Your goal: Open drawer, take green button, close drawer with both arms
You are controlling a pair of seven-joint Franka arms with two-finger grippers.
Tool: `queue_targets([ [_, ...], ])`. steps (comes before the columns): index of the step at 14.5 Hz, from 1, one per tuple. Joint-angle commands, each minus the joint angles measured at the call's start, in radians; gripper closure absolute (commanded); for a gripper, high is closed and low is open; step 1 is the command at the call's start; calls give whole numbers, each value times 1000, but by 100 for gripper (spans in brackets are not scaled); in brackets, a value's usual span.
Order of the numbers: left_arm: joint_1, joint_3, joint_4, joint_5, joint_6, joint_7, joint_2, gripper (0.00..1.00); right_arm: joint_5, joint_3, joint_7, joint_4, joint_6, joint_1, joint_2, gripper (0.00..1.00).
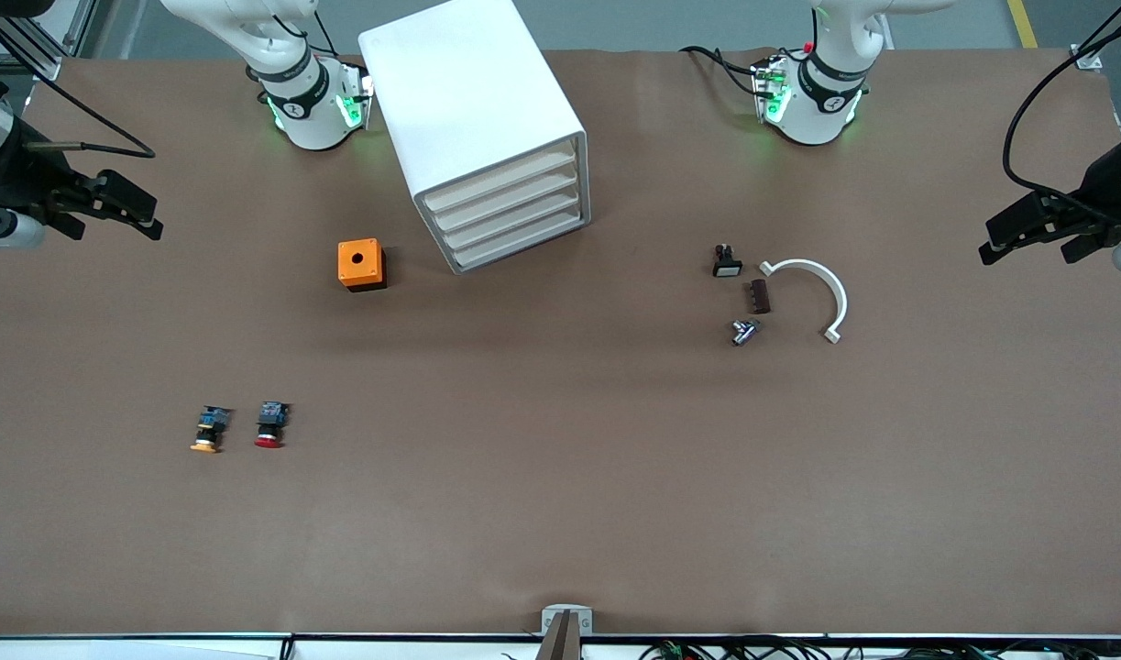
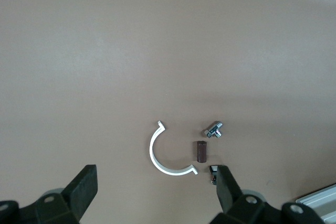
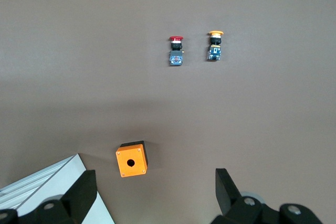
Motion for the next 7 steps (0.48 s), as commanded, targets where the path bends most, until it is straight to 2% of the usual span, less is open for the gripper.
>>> queue_targets([
  [1, 0, -6, 6, 25, -8, -10, -1, 0, 17, 4, 4, -29, 12, -12, -27, 0],
  [7, 9, -4, 5, 20, -10, -25, 19, 0, 17, 4, 4, -29, 12, -12, -27, 0],
])
